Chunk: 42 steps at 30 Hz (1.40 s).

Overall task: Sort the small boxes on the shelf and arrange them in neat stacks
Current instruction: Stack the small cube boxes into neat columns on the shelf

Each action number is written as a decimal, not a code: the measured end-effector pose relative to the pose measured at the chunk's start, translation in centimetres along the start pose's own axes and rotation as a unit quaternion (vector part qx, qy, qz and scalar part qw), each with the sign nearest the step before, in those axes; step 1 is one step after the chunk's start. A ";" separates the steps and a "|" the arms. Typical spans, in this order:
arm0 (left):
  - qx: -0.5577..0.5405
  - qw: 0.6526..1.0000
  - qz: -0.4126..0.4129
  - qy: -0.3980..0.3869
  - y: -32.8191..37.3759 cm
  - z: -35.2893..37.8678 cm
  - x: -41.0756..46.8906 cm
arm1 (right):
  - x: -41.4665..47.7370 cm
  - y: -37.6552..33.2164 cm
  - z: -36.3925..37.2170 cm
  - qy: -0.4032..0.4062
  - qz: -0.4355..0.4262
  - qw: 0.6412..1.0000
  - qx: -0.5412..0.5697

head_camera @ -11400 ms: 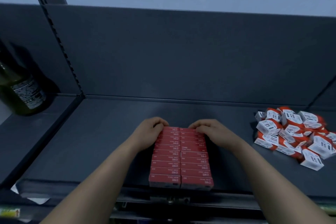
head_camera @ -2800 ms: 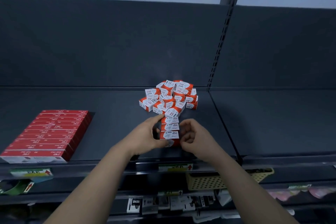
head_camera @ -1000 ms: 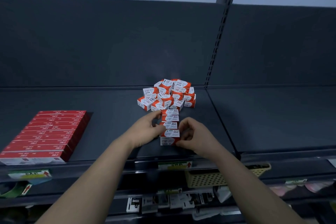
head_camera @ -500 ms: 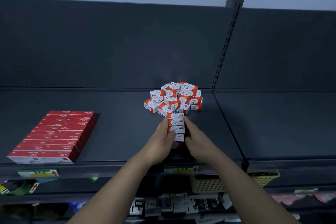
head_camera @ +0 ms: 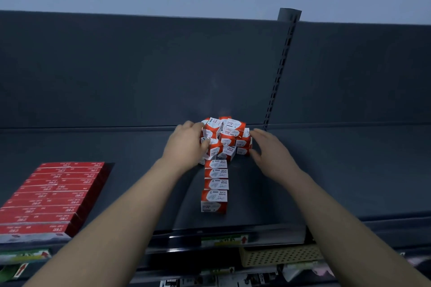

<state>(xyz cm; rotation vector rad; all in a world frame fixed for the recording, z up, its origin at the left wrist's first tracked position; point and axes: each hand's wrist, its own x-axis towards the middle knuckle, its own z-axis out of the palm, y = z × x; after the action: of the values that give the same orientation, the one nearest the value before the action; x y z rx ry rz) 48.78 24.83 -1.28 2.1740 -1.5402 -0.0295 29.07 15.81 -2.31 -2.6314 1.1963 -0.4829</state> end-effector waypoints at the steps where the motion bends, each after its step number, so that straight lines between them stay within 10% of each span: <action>1: 0.028 1.000 0.007 -0.011 0.1 0.0 0.9 | 0.8 0.1 0.0 0.003 -0.007 1.000 -0.002; 11: 0.002 0.996 -0.020 -0.084 0.7 2.0 6.2 | 6.9 0.5 1.8 -0.019 -0.003 1.000 0.006; 27: -0.303 0.952 -0.024 -0.024 4.0 -0.7 -0.2 | -1.3 5.2 -0.7 -0.057 0.032 0.925 0.373; 42: -0.139 0.983 0.051 -0.108 6.8 4.7 -1.6 | -6.5 8.5 -0.5 -0.108 0.068 0.908 0.400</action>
<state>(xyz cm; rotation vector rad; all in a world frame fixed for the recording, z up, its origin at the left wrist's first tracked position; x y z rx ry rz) 40.81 22.77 -3.24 1.9199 -1.6504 -0.4359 18.99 15.23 -5.94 -1.8289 0.8491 -0.5006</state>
